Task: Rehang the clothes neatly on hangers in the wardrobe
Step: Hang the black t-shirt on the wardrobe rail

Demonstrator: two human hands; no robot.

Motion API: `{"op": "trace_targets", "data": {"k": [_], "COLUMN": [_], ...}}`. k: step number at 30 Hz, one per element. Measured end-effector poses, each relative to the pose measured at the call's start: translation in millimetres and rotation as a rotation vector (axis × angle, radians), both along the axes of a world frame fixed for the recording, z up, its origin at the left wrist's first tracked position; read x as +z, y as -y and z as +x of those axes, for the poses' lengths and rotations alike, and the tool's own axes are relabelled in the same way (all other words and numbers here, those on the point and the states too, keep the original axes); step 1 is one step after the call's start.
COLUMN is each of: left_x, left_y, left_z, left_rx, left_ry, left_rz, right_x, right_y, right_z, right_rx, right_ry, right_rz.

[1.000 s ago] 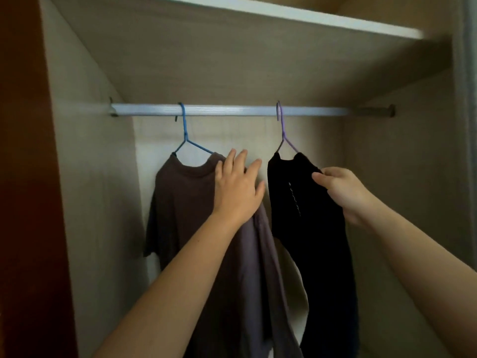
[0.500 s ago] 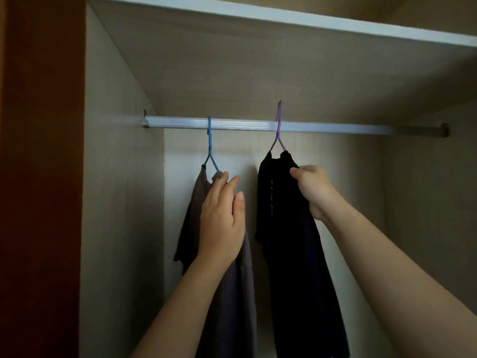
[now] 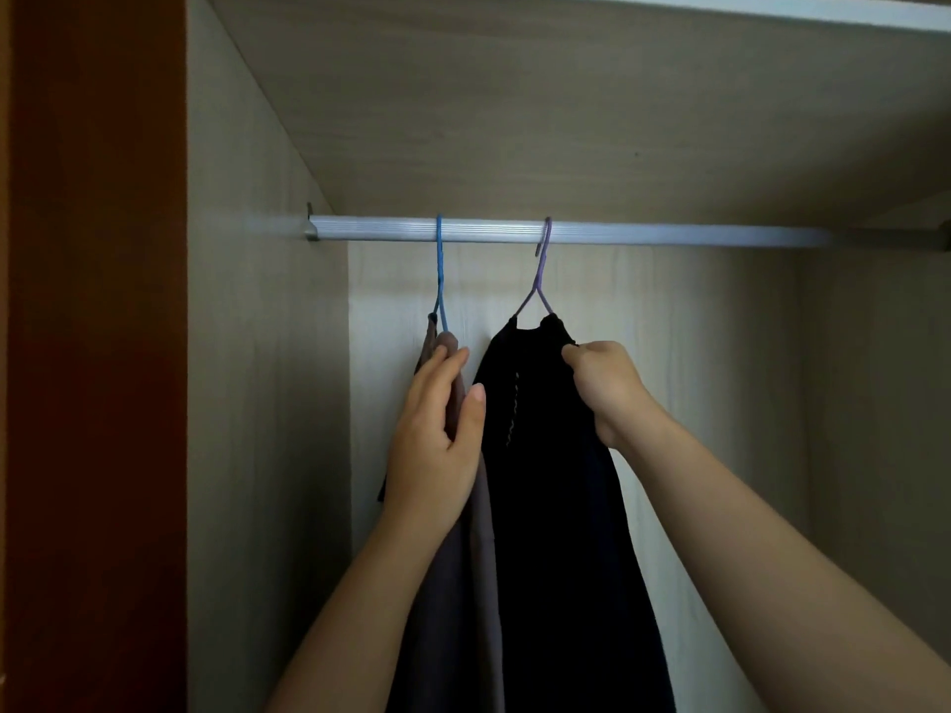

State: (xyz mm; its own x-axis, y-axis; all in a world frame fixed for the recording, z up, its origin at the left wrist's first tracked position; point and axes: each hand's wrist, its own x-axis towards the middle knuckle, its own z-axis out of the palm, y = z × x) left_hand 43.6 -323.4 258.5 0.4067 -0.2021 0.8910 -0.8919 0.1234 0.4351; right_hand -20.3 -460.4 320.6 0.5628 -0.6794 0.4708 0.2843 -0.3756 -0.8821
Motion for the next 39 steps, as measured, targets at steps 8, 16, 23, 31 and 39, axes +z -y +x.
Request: {"op": "trace_targets", "data": {"k": [8, 16, 23, 31, 39], "left_x": [-17, -52, -81, -147, -281], "left_y": [-4, -14, -28, -52, -88], "left_z": [-17, -37, -46, -64, -95], "left_rx": [-0.059, -0.131, -0.143, -0.153, -0.261], "left_ry": [-0.085, -0.165, -0.252, -0.258, -0.372], "left_rz": [-0.005, 0.053, 0.131, 0.324, 0.598], "right_x": [-27, -98, -148, -224, -347], "right_y": [3, -9, -35, -87, -148], "right_z": [-20, -58, -97, -149, -229], "right_rx": [-0.19, -0.378, -0.453, -0.624, -0.765], "right_ry": [-0.002, -0.11, -0.222, -0.391, -0.738], "right_rz": [-0.222, -0.332, -0.201, -0.113, 0.107]}}
